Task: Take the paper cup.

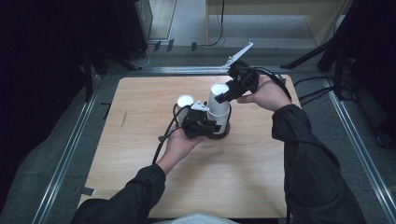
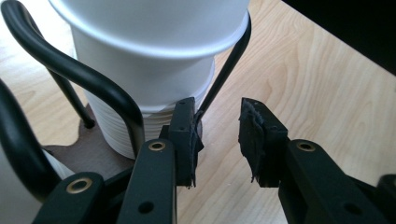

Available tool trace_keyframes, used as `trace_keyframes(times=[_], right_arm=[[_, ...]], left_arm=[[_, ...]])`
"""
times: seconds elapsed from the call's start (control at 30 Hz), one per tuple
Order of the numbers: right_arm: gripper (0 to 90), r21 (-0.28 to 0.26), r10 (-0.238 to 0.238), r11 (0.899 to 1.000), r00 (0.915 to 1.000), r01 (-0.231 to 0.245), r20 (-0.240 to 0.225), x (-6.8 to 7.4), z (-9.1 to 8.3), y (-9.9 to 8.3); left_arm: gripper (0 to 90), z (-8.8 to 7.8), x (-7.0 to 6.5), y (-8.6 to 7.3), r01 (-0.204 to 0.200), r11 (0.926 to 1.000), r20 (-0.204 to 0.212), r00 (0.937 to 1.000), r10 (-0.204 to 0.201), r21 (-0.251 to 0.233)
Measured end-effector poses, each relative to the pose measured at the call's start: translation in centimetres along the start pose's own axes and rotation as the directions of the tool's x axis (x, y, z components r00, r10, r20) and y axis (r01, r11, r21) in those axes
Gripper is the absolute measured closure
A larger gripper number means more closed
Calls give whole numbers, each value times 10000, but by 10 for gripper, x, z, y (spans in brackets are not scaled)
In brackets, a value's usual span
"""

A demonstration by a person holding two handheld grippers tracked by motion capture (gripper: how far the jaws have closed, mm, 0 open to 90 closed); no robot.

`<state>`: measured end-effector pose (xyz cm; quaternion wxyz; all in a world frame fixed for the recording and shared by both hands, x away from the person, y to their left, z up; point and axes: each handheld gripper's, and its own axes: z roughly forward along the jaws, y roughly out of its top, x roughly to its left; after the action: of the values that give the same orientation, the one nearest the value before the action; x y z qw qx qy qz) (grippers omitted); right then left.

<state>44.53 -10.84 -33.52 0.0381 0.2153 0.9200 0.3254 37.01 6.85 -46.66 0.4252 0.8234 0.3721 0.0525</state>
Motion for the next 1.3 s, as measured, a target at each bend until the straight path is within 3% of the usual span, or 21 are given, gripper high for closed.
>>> trace_keyframes(times=[0.5,0.97,1.3], right_arm=[[347,-37,53,10000,10000,-53,-68,3,-22,7],[349,-159,-99,9998,9999,98,-81,11,-55,15],[349,76,-114,9999,9996,116,-263,17,-74,2]], left_arm=[[664,1,-2,0,-23,10000,-5,10000,23,91],[648,3,1,0,71,9992,88,9999,-75,397],[617,-3,-5,1,-59,9992,651,9979,32,401]])
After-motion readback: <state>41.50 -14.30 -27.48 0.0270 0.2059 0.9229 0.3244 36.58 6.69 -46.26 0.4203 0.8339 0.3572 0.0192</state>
